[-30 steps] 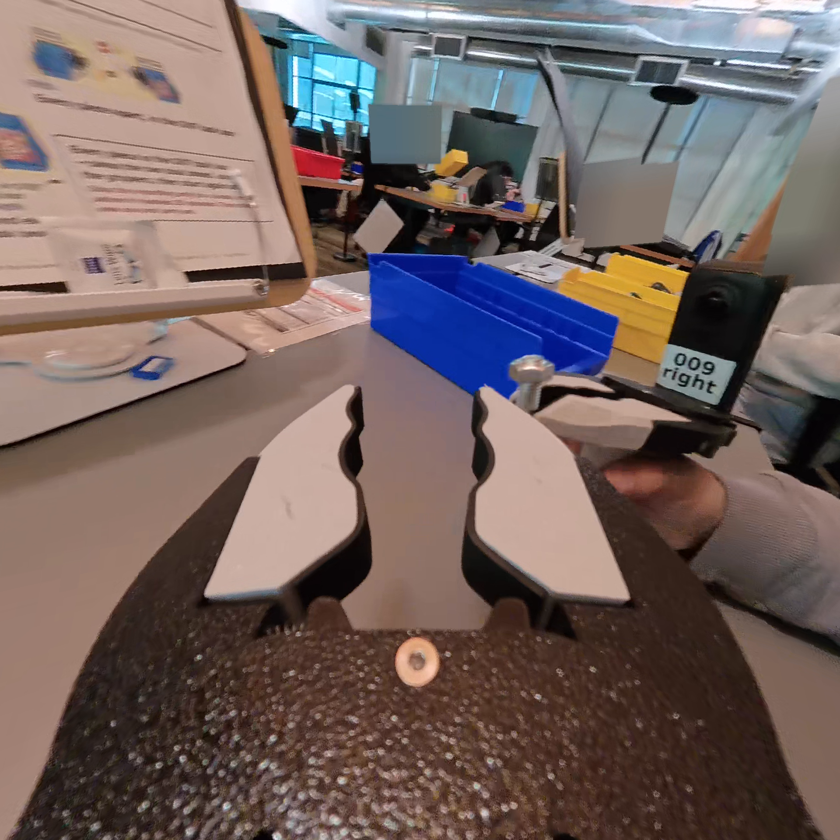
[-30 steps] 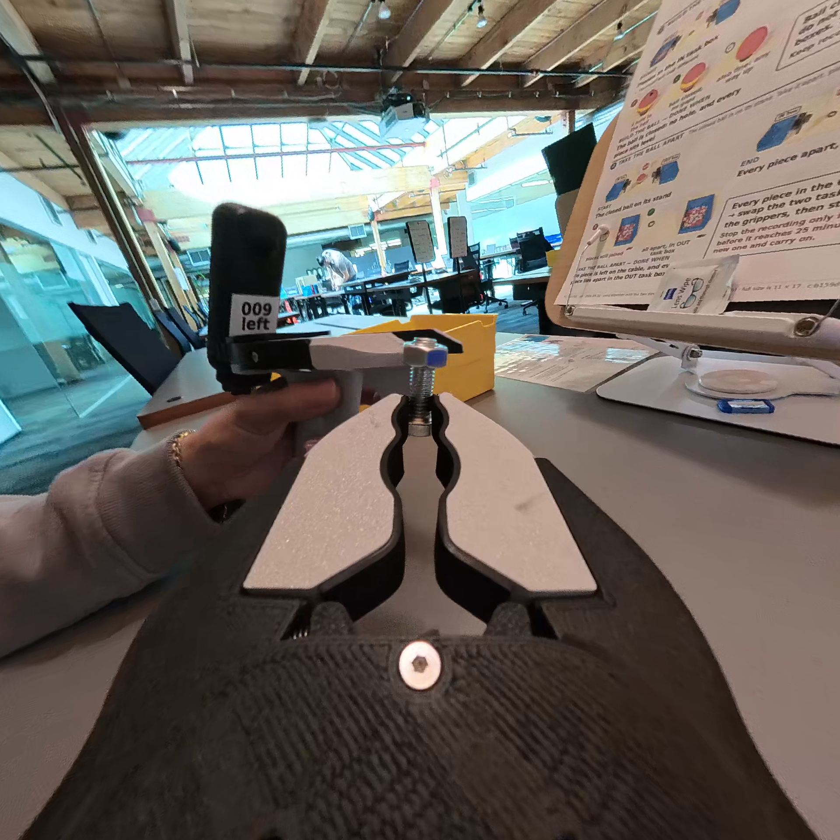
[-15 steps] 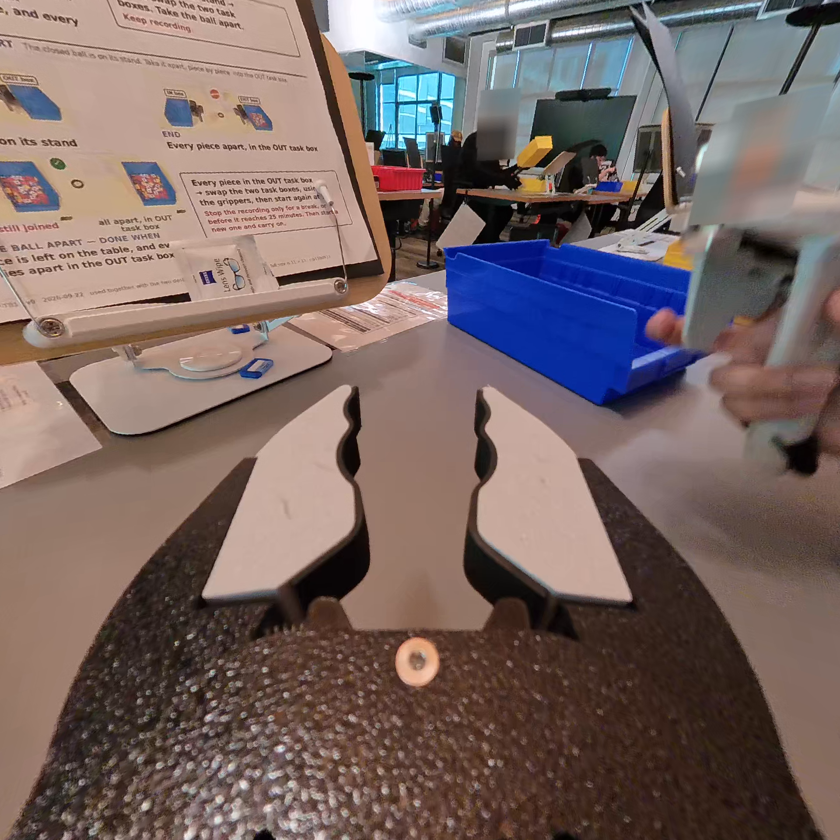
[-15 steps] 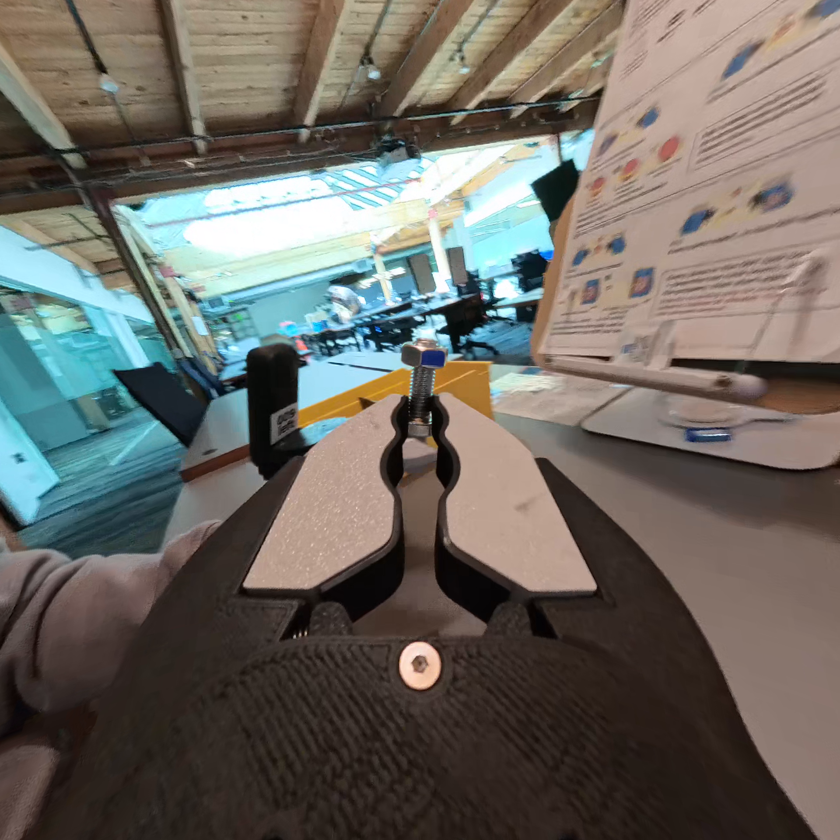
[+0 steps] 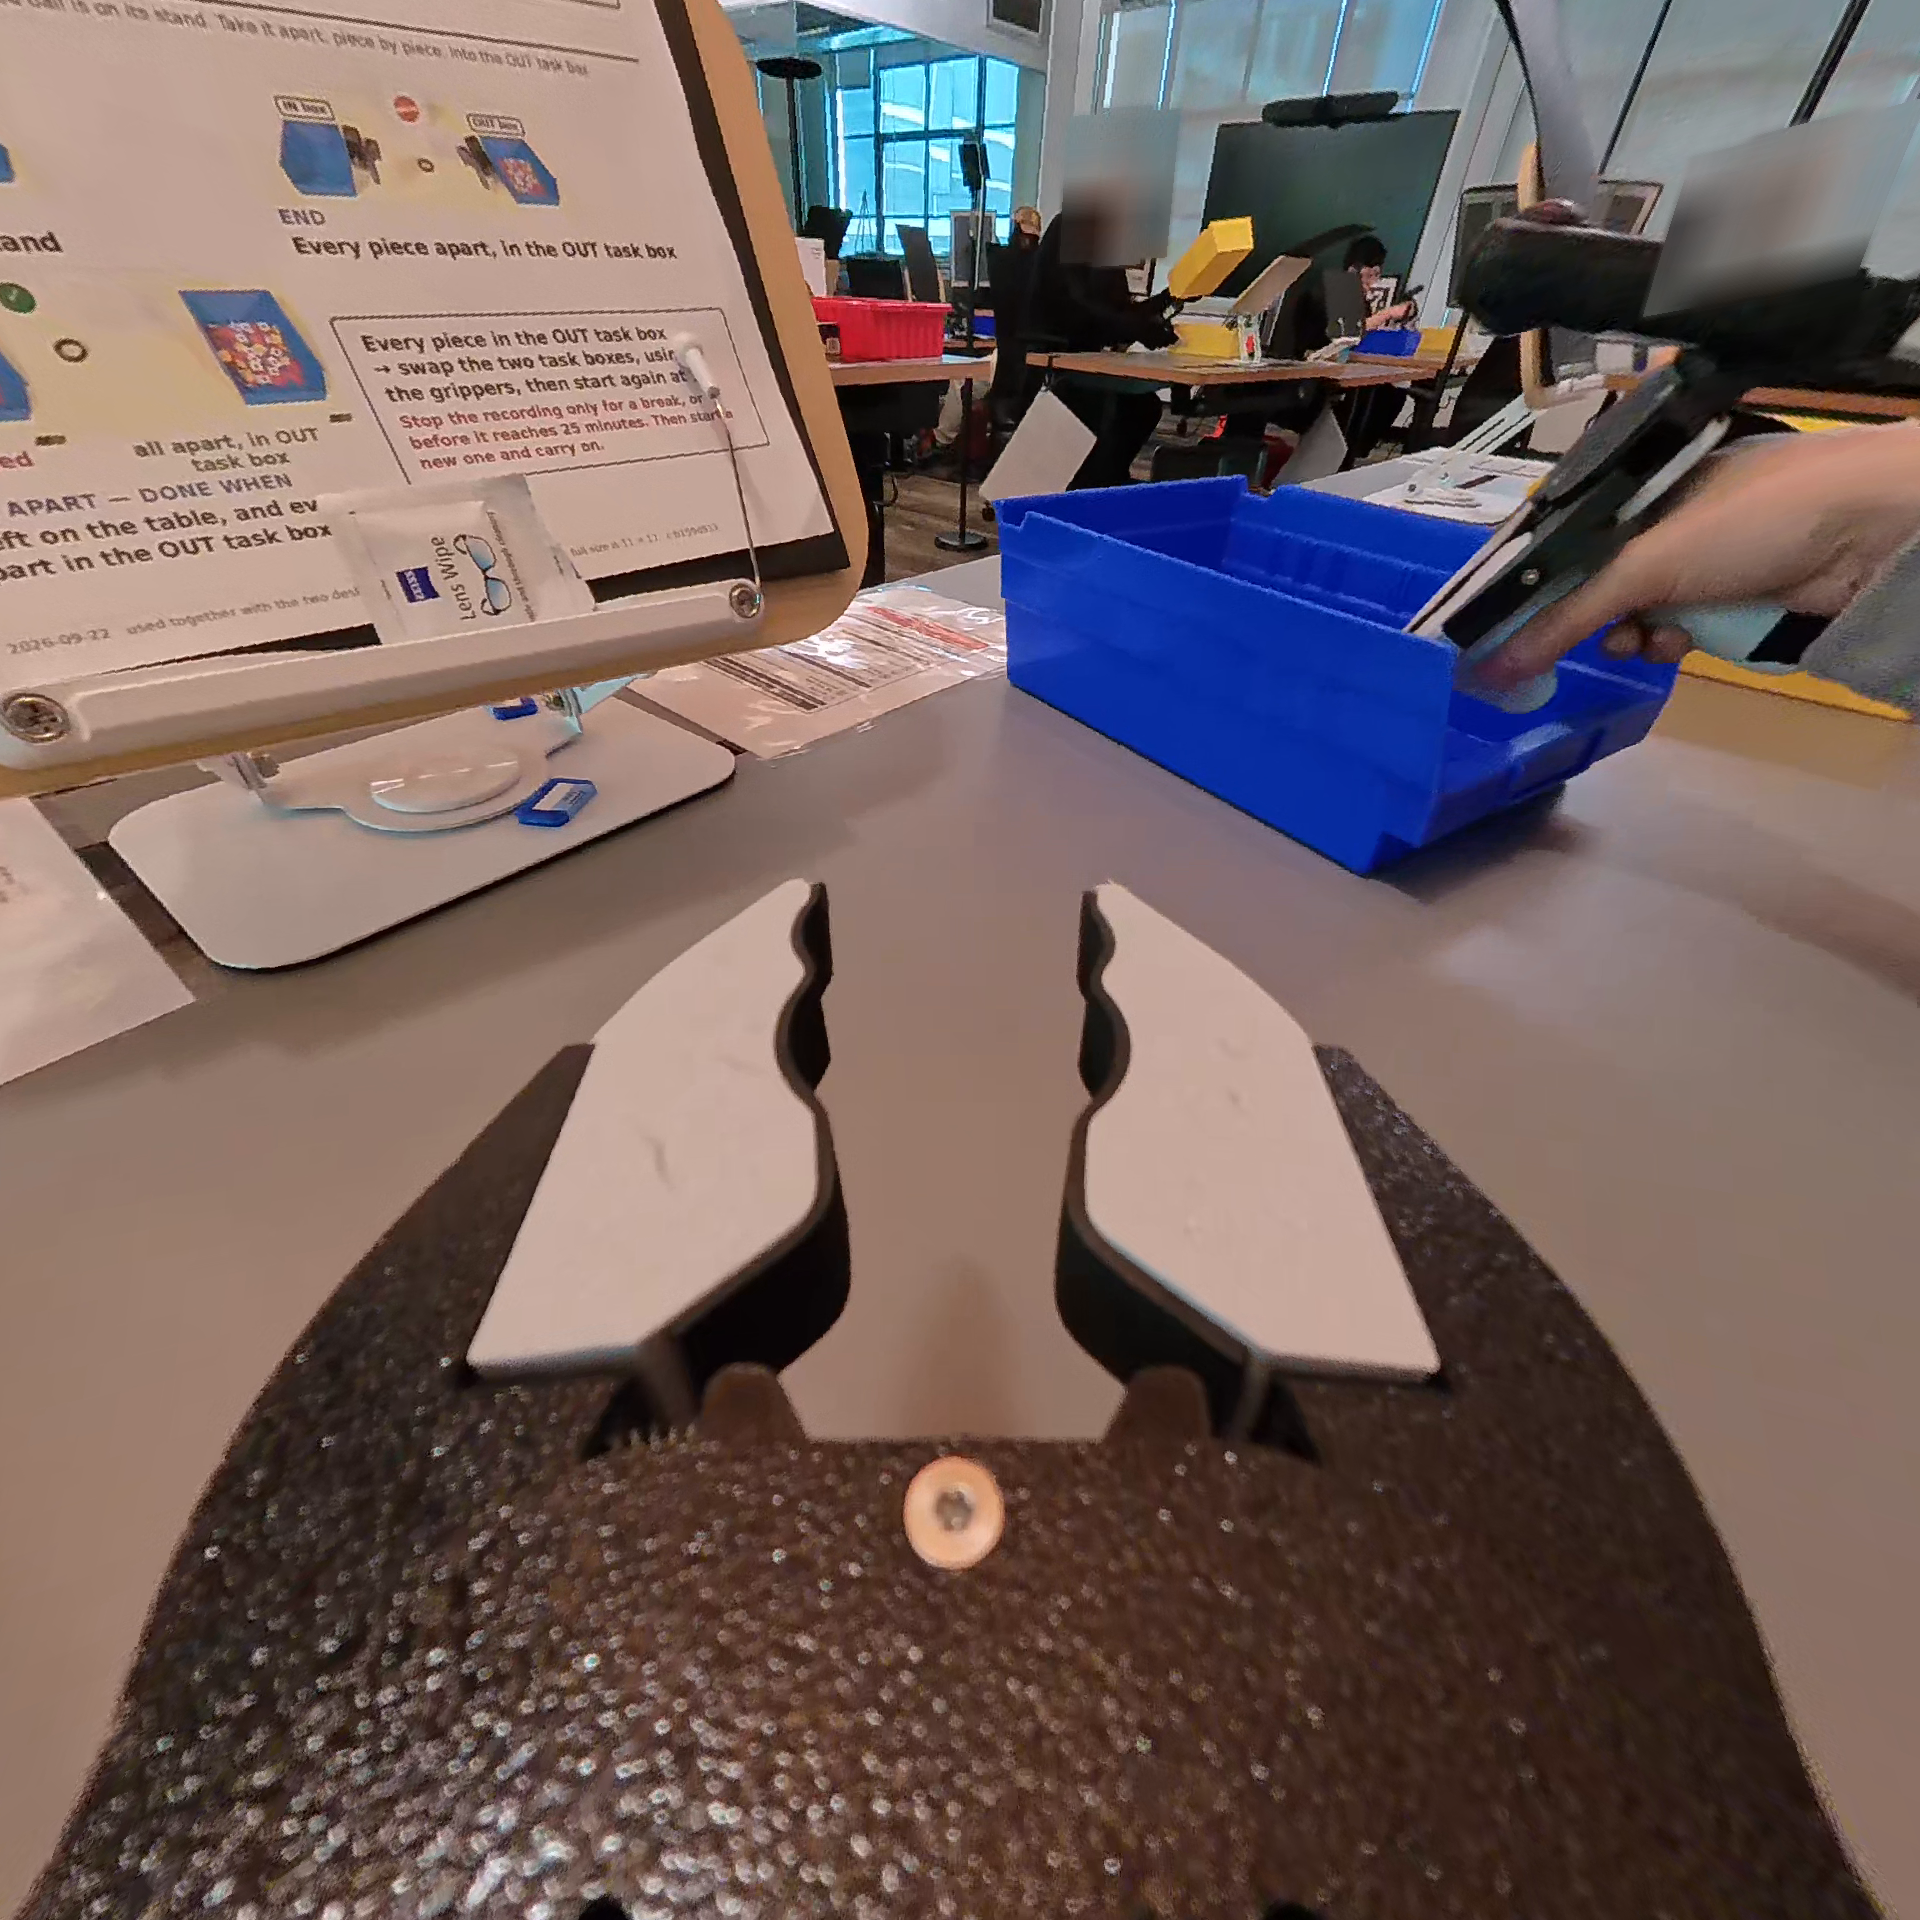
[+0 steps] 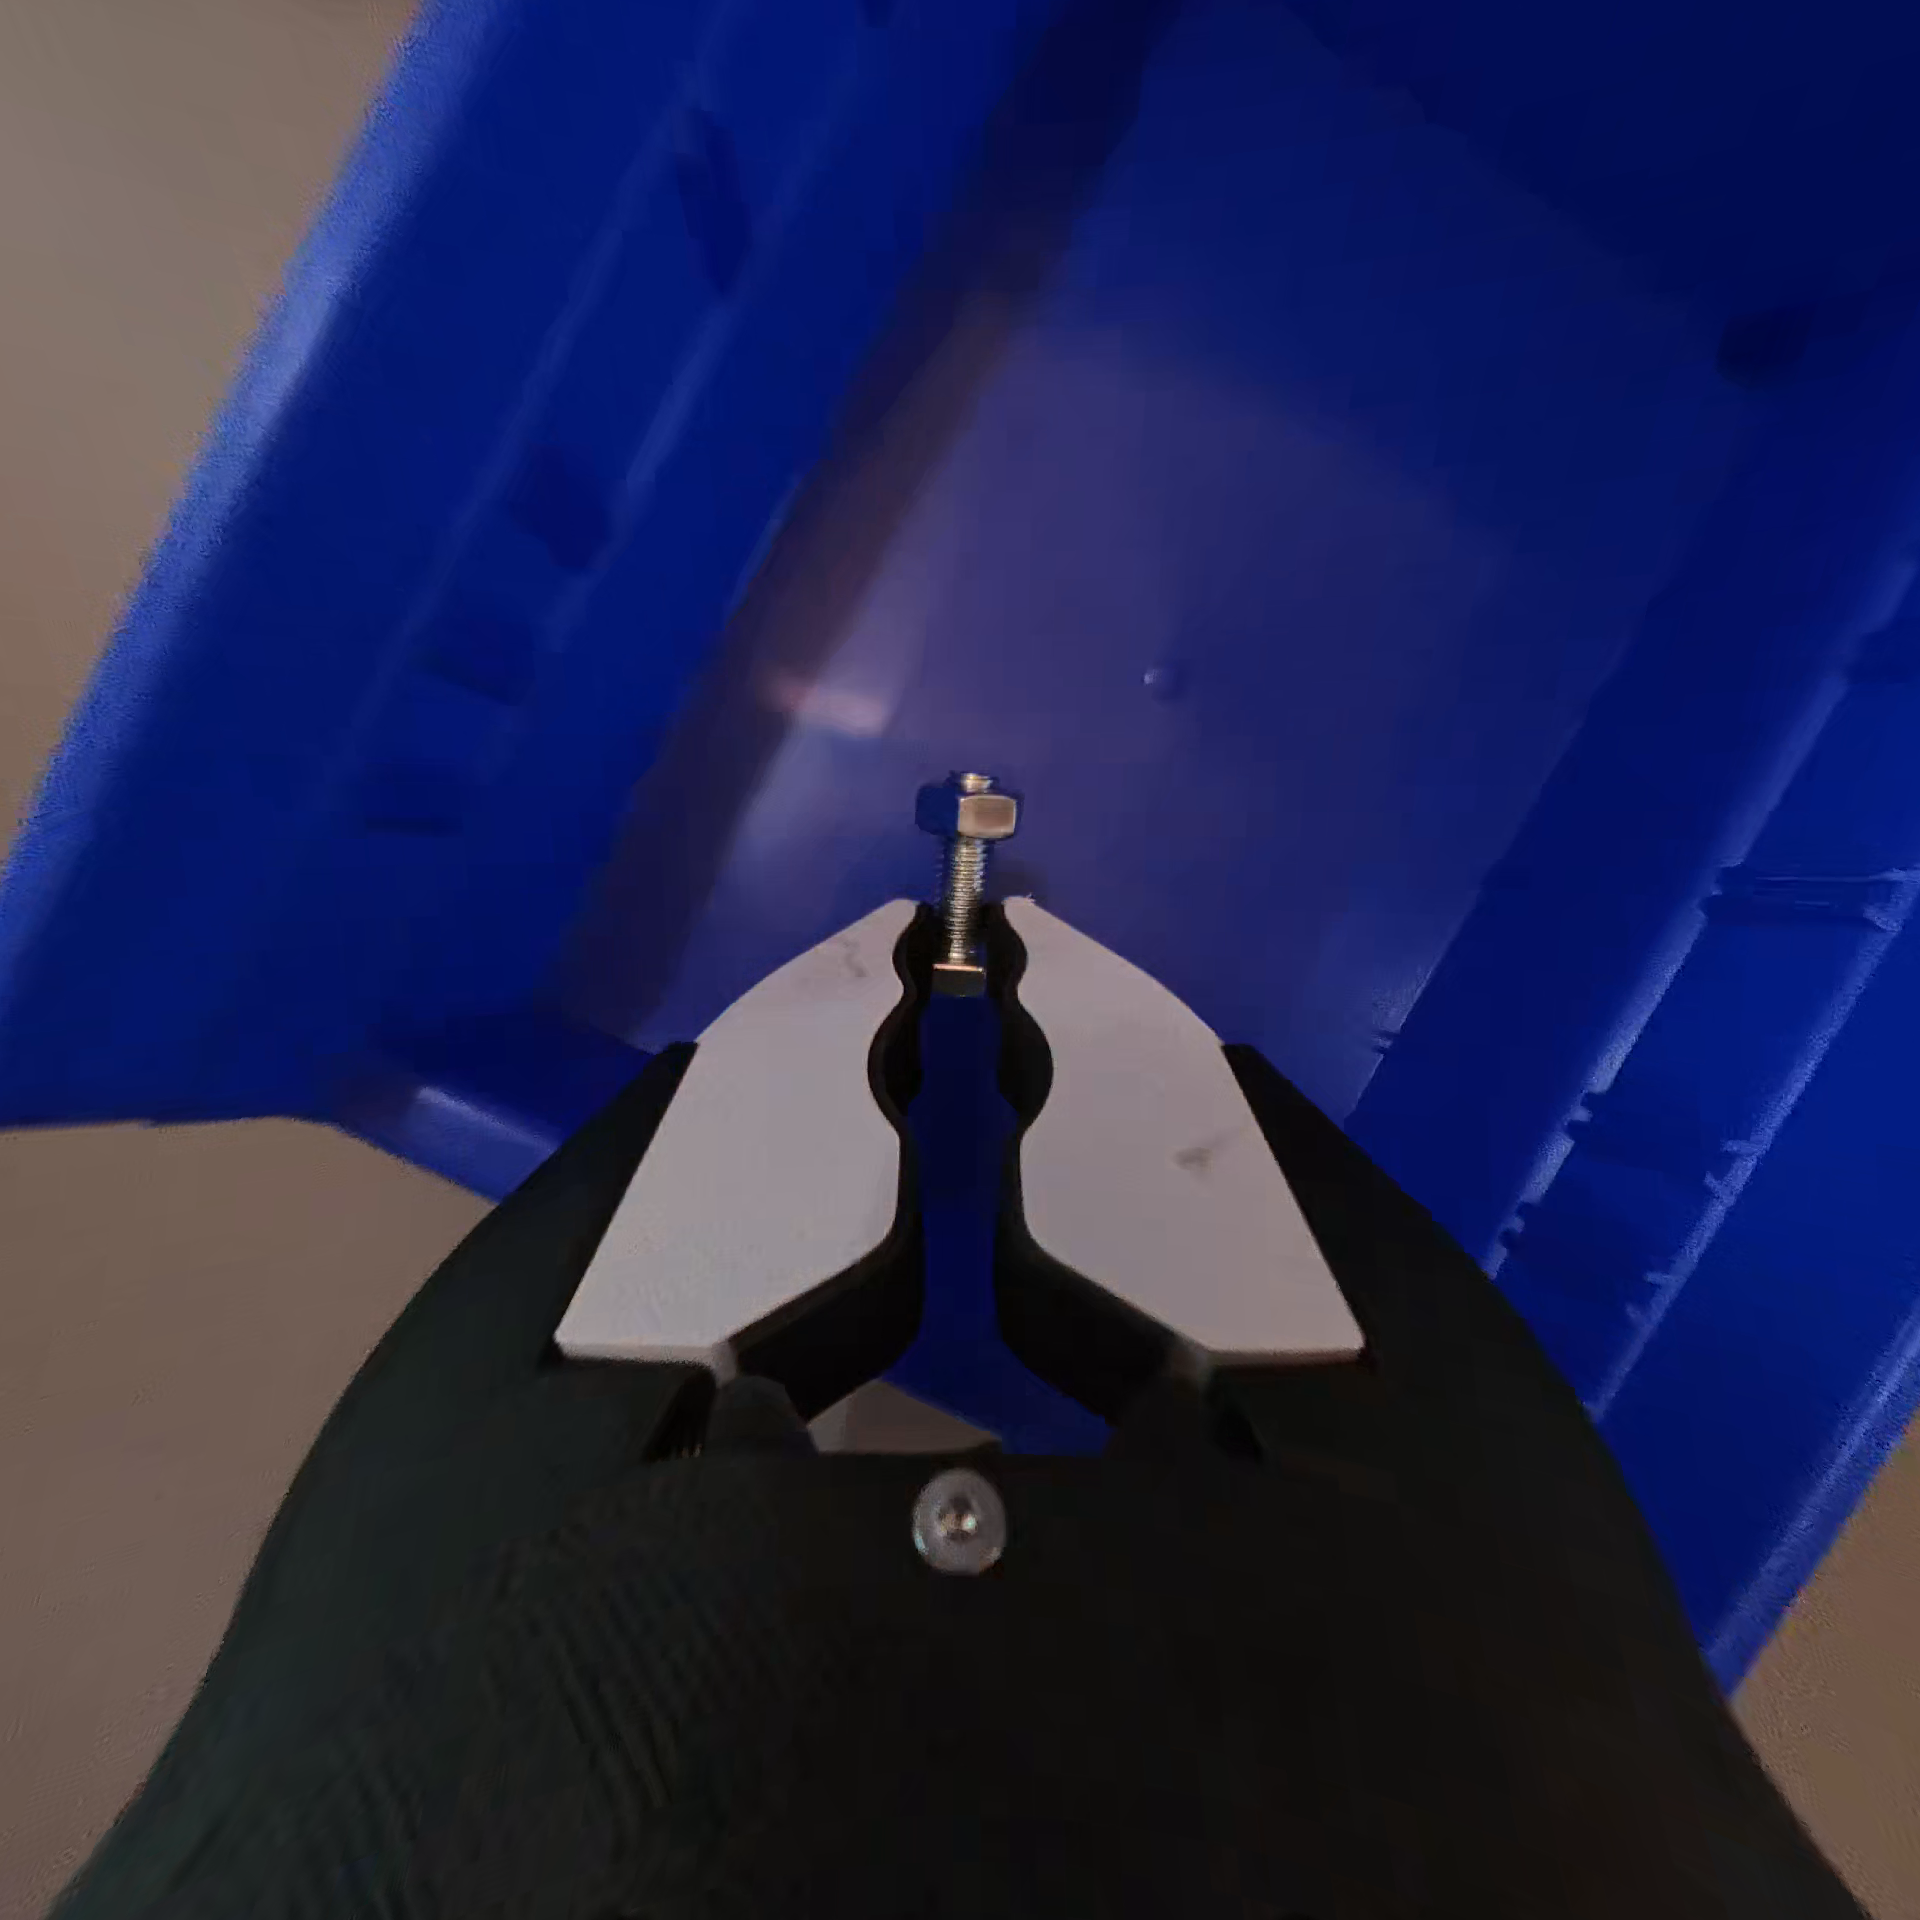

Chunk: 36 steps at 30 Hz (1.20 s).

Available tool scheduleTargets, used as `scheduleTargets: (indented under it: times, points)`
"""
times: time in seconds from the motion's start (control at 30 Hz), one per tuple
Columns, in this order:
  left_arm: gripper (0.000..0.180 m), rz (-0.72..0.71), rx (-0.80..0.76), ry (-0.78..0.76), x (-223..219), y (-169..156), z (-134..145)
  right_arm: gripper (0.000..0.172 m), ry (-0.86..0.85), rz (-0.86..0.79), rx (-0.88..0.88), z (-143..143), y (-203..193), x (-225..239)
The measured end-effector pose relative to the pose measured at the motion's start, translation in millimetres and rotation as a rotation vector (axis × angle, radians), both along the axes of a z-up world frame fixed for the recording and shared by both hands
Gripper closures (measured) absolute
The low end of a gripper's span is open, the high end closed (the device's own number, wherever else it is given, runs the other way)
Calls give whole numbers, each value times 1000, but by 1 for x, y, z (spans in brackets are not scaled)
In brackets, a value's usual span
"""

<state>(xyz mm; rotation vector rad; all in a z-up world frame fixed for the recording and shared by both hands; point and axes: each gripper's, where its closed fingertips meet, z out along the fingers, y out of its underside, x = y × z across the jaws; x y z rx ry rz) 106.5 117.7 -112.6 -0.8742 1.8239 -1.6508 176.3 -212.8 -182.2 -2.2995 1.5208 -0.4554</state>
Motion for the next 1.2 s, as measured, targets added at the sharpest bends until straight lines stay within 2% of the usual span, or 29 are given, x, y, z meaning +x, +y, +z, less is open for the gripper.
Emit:
scheduleTargets:
  times: [0.03, 0.13, 0.2, 0.23, 0.3, 0.37, 0.43, 0.5, 0.57, 0.6, 0.67, 0.73, 0.8, 0.9, 0.93, 1.0, 1.07, 1.2]
  points:
    - [136, -2, 4, 3, 0, 0, -1, 162, 31, -6, -22, -5, -3, 1]
    - [136, -7, -6, 10, 1, -1, -2, 159, 61, -28, -61, -14, -8, 7]
    - [136, -7, -12, 12, 1, 0, -2, 131, 82, -42, -81, -18, -11, 7]
    - [136, -6, -13, 13, 1, 1, -2, 128, 77, -44, -88, -17, -12, 7]
    - [136, -7, -19, 13, 0, 2, 1, 124, 1, -86, -127, 0, -18, 8]
    - [136, -4, -26, 5, -2, 4, 7, 120, -201, -142, -137, 41, -17, 11]
    - [136, 15, -39, -11, -4, 10, 19, 121, -452, -102, 10, 91, 21, 11]
    - [136, 58, -64, -13, -5, 21, 31, 120, -603, 126, 286, 125, 99, -8]
    - [136, 104, -111, 22, -8, 36, 45, 121, -676, 366, 577, 144, 177, -40]
    - [136, 126, -132, 39, -9, 46, 54, 121, -690, 442, 693, 145, 206, -54]
    - [136, 184, -146, 58, -11, 73, 73, 121, -669, 537, 805, 126, 250, -69]
    - [136, 277, -106, 70, -7, 113, 88, 114, -636, 535, 792, 94, 273, -65]
    - [136, 389, -9, 103, 1, 161, 95, 108, -672, 503, 780, 75, 284, -58]
    - [136, 554, 127, 240, 25, 239, 86, 109, -750, 497, 712, 66, 289, -57]
    - [136, 581, 135, 294, 35, 259, 81, 113, -789, 512, 670, 63, 289, -58]
    - [134, 603, 130, 437, 59, 289, 62, 108, -847, 517, 628, 62, 289, -61]
    - [130, 591, 109, 629, 82, 305, 29, 110, -905, 513, 638, 69, 289, -66]
    - [130, 549, 25, 997, 108, 308, -38, 107, -894, 527, 647, 68, 293, -73]
